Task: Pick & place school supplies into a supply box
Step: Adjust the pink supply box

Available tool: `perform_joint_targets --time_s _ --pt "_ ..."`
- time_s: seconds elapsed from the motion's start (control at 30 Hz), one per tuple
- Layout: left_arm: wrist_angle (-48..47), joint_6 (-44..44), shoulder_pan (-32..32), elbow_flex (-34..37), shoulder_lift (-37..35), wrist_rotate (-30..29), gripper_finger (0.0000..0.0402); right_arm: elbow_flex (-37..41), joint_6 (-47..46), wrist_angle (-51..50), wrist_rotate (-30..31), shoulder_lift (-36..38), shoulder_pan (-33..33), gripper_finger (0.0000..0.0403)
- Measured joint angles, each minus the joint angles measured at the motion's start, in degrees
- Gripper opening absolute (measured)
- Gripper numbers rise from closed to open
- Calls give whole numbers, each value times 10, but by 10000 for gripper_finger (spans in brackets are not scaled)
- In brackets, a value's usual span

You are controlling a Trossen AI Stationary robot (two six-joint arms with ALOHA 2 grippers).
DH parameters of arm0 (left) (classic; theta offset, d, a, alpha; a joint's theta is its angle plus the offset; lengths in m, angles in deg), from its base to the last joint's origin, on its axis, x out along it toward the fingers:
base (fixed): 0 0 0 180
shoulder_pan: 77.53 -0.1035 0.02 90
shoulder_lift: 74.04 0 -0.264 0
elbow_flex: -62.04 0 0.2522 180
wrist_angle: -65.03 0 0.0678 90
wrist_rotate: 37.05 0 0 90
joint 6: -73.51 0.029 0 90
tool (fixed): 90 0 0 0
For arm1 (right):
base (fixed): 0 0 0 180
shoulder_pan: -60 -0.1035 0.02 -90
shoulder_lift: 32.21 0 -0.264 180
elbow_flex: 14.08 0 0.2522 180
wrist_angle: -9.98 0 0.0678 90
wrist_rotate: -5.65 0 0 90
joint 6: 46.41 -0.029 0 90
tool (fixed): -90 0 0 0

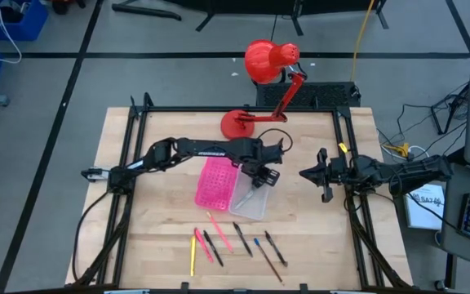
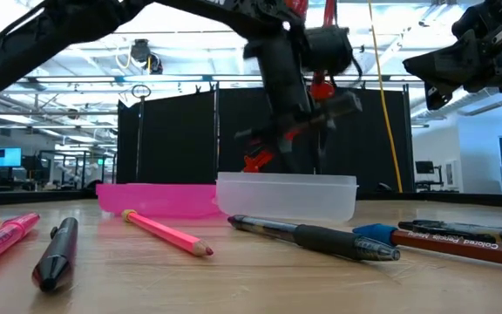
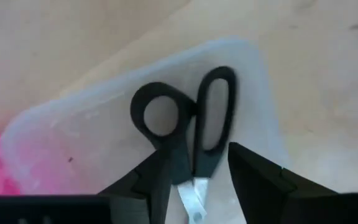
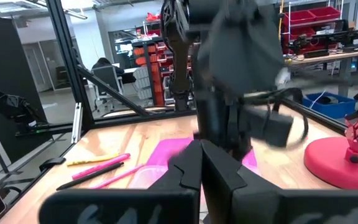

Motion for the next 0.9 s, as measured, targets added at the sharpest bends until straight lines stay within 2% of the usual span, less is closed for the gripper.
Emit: perform_joint_targets --time_s 0.1,0.2,0.27,0.43,0.57,0.67,0.77,0.9 --pt "-3 64 8 0 -42 -32 157 0 0 0 0 -2 0 0" --pt "-18 133 26 -1 -87 -115 132 0 0 0 1 -3 0 0" --pt "-48 166 32 -1 -113 -152 103 0 0 1 2 -4 0 0" --pt "-158 149 26 6 -144 -198 11 0 2 -1 1 -6 0 0" --pt "-231 142 43 61 -146 -185 6 0 2 -1 1 -11 0 0" --pt "-278 106 67 135 -146 -168 5 0 0 -11 0 -12 0 0" --pt "-263 74 94 199 -150 -116 3 0 -4 -26 0 -13 0 0" --pt "-247 39 131 252 -153 -83 3 0 -4 -26 0 -14 0 0"
